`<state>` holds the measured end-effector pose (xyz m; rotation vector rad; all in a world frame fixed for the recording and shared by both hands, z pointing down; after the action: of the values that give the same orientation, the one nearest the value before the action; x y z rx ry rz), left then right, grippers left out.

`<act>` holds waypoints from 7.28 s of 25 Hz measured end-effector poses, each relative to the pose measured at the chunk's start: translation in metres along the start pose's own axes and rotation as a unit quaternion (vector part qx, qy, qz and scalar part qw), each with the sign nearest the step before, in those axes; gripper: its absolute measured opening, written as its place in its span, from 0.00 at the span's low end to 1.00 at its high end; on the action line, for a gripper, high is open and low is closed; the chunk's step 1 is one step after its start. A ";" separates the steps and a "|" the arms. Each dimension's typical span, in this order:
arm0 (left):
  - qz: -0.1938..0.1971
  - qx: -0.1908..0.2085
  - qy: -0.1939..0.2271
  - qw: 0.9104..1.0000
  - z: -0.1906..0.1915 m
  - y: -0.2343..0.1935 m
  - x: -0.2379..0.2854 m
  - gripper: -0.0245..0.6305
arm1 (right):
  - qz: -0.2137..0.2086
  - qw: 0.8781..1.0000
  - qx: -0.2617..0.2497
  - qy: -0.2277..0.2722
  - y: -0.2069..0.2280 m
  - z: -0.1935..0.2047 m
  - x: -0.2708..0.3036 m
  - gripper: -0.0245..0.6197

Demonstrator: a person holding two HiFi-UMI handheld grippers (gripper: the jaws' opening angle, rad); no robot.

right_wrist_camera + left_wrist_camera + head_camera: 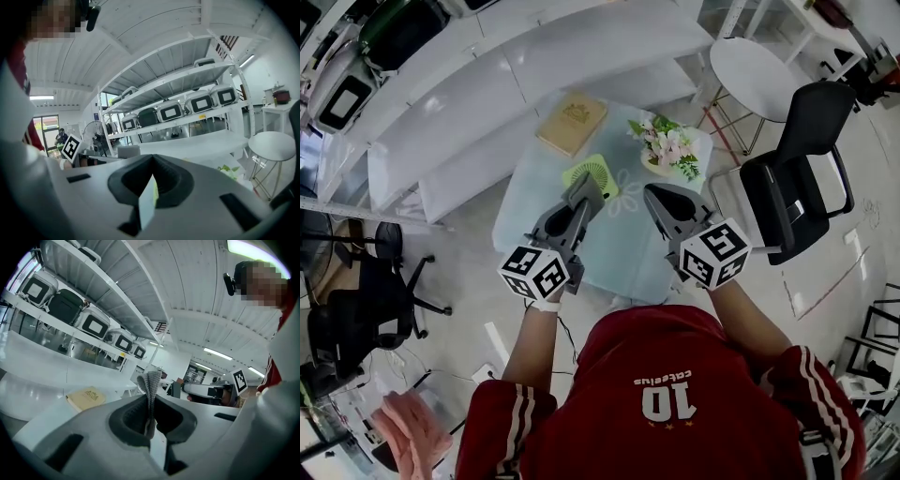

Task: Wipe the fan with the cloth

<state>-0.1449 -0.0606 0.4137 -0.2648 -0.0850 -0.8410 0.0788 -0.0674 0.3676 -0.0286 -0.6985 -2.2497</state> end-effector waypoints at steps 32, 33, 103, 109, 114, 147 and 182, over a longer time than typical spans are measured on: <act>-0.003 -0.069 -0.064 0.996 0.077 -0.058 0.089 0.07 | 0.064 0.996 0.039 -0.047 0.068 0.025 0.021 0.03; -0.005 -0.073 -0.065 0.995 0.079 -0.060 0.092 0.07 | 0.065 0.996 0.042 -0.045 0.068 0.026 0.021 0.03; -0.098 -0.165 -0.114 0.975 0.156 -0.138 0.110 0.08 | 0.052 0.996 0.027 -0.073 0.068 0.042 0.036 0.03; -0.107 -0.168 -0.114 0.973 0.159 -0.143 0.099 0.08 | 0.033 0.996 0.031 -0.071 0.061 0.044 0.037 0.04; -0.113 -0.168 -0.118 0.972 0.162 -0.147 0.089 0.08 | 0.031 0.996 0.031 -0.076 0.057 0.047 0.040 0.04; -0.141 -0.163 -0.116 0.970 0.165 -0.152 0.041 0.08 | 0.019 0.996 0.015 -0.085 0.024 0.058 0.034 0.04; -0.123 -0.167 -0.117 0.971 0.171 -0.107 0.031 0.08 | 0.019 0.997 0.011 -0.079 0.012 0.063 0.012 0.04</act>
<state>-0.1990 -0.1060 0.6056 -0.6805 -0.2007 -1.0683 0.0658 -0.0510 0.4298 -0.2083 -0.7999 -2.2201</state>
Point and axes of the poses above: the fingertips, and each gripper's own axes: x forward along the fingers, y to its right, z out of its underside, the point moved 8 cm from there along -x, backward along the fingers, and after that the axes turned 14 degrees about x, right-handed, at the moved point
